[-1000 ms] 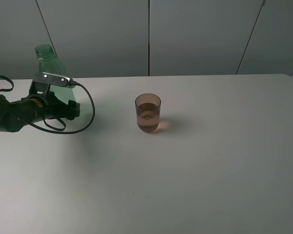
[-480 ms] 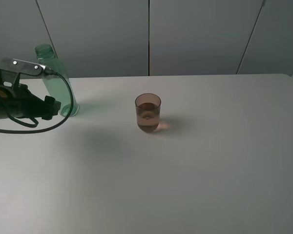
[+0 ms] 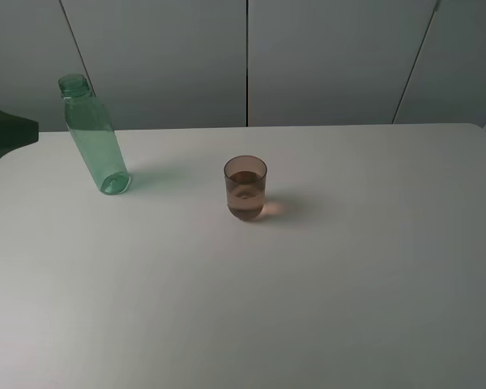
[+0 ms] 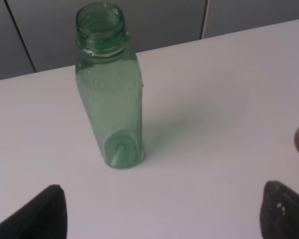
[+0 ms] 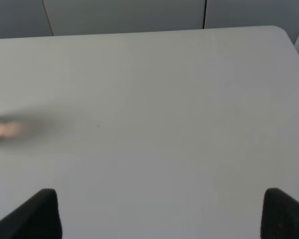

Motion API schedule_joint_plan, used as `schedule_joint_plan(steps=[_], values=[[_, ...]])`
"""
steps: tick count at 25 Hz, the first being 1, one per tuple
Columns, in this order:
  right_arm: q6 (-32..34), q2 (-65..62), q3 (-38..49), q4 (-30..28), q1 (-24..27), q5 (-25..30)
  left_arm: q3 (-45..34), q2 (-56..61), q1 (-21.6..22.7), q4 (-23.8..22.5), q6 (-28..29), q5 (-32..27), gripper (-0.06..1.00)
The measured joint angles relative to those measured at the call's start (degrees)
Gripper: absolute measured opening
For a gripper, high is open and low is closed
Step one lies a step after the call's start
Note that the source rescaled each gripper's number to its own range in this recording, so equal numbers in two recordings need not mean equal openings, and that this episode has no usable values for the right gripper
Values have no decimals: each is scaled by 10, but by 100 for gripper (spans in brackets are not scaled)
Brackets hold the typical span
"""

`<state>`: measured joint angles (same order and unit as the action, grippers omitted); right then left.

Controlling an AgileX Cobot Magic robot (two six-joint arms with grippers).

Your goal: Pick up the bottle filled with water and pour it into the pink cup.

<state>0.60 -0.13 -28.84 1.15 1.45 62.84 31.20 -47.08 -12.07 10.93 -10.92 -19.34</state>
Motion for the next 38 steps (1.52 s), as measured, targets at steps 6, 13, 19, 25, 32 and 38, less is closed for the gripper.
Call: schedule_joint_plan(steps=[6,13,19,25,32,38], values=[[0,0,0,0,0,0,-2,160,36,-34,11,-234,100],[0,0,0,0,0,0,-2,285,79,-39,-1,-371,100],[0,0,0,0,0,0,-6,380,79,-45,7,-417,100],[0,0,0,0,0,0,-14,464,71,-47,14,-426,100],[0,0,0,0,0,0,-16,471,68,-72,49,-426,100],[0,0,0,0,0,0,-16,471,68,-76,54,-426,100]])
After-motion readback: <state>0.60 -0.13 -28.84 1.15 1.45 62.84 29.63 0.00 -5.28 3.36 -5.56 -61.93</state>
